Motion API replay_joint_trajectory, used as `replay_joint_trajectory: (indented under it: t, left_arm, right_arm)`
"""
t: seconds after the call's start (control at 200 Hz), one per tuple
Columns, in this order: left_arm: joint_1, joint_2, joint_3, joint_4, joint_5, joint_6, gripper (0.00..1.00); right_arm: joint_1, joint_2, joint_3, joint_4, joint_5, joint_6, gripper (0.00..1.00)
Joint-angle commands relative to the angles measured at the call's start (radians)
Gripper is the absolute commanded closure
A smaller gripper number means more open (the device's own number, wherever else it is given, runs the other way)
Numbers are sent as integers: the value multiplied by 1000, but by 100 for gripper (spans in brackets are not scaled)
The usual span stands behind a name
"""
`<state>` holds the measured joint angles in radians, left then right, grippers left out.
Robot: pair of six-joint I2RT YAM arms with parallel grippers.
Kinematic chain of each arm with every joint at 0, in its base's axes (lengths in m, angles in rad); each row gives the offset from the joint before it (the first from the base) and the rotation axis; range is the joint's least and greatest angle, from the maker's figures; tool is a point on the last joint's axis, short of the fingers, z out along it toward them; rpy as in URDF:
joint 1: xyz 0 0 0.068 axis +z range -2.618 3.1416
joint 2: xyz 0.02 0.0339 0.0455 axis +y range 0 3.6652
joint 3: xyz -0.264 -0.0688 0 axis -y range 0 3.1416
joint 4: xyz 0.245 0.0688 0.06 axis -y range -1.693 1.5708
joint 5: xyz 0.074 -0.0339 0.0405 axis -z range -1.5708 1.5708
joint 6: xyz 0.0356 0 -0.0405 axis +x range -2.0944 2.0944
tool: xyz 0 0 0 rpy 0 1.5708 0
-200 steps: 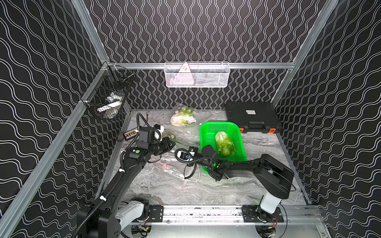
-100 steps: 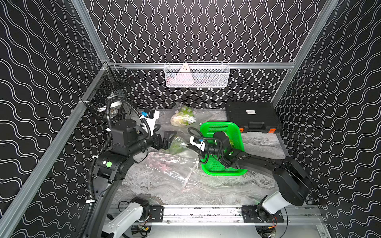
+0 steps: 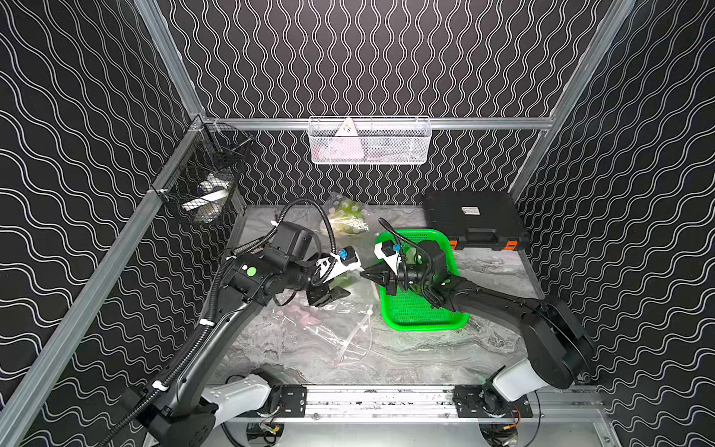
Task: Open the zip-top bag and take out the chinese cabbages
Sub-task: Unzip the zipper on the zipper food storage bag.
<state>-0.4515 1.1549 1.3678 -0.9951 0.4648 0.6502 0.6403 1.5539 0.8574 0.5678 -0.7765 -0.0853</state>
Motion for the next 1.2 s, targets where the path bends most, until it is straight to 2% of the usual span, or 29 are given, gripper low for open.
replay_joint_trajectory:
  t: [0.0,0.13,0.515,0.685,0.796,0.906,1.196]
  left_arm:
    - [1,11,-27,139,71,78,52]
    - [0,37,-35,176,92,110,65]
    - [2,-9,-128,303,62,131,57]
    - [15,19,-106,273,68,162,52]
    - [33,43,-86,267,117,170,54]
    - [51,73,-52,244,158,173,66]
    - [71,83,-59,260,169,174,64]
  right_arm:
    - [-1,-22,-15,77,-26,50,100]
    - [0,-53,-27,58,-17,43,100]
    - [1,-87,-35,11,-19,34,100]
    - [1,-100,-38,-3,-25,33,100]
    - [2,-106,-37,-17,-29,27,100]
    - [2,-113,-35,-37,-27,20,100]
    - [2,-124,-37,-68,-27,5,100]
